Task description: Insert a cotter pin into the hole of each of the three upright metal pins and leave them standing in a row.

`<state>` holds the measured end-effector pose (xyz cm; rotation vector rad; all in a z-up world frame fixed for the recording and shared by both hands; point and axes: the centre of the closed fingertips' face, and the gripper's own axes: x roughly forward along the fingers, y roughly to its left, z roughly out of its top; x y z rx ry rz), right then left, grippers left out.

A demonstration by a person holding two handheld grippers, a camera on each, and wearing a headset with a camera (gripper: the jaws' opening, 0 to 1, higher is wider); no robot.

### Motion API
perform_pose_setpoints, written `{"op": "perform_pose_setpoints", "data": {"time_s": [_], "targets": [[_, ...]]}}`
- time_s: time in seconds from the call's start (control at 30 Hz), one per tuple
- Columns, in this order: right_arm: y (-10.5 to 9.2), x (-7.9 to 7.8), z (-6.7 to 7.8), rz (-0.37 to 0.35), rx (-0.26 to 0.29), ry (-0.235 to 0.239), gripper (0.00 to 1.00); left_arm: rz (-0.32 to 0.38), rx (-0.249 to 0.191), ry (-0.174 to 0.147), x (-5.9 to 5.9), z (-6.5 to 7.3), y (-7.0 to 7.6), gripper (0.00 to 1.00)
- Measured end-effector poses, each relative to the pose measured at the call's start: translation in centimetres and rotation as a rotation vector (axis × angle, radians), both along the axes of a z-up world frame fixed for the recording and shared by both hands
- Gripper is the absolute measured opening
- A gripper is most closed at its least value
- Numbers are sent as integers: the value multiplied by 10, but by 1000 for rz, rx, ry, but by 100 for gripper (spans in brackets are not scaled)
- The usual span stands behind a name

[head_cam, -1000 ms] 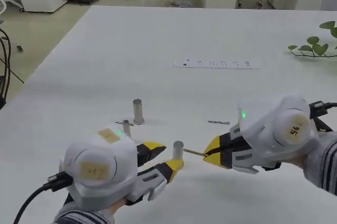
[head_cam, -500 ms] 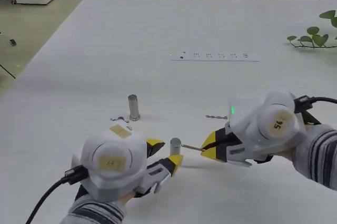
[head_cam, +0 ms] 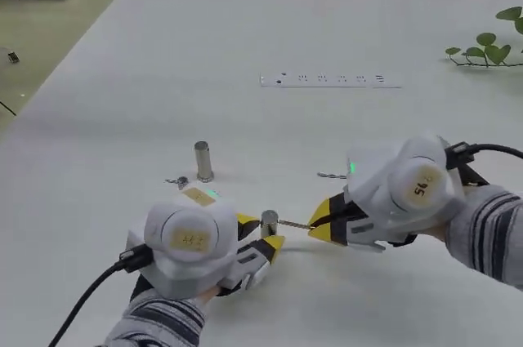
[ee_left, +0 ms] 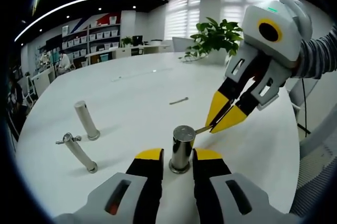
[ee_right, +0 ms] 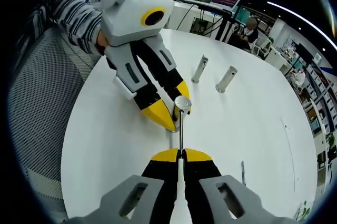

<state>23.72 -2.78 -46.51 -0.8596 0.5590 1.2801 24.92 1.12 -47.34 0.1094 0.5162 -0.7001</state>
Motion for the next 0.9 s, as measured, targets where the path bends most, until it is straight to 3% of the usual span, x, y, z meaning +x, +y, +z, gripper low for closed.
{"op": "perform_pose_setpoints", "data": {"time_s": [0.2,0.57,0.73,0.9], "targets": [[0,1,0,4,-12,-1,0,3,-22,17,0,-2,-3,13],[2,-2,4,11,-23,-8,0,8,-16,10,1,-3,-5,11],[2,-3,9,15,-34,-21,0,8,4,-8,0,-4,-5,10],[2,-5,13,8,-22,-17,0,24,-5,-8,0,-4,-4,10]]}}
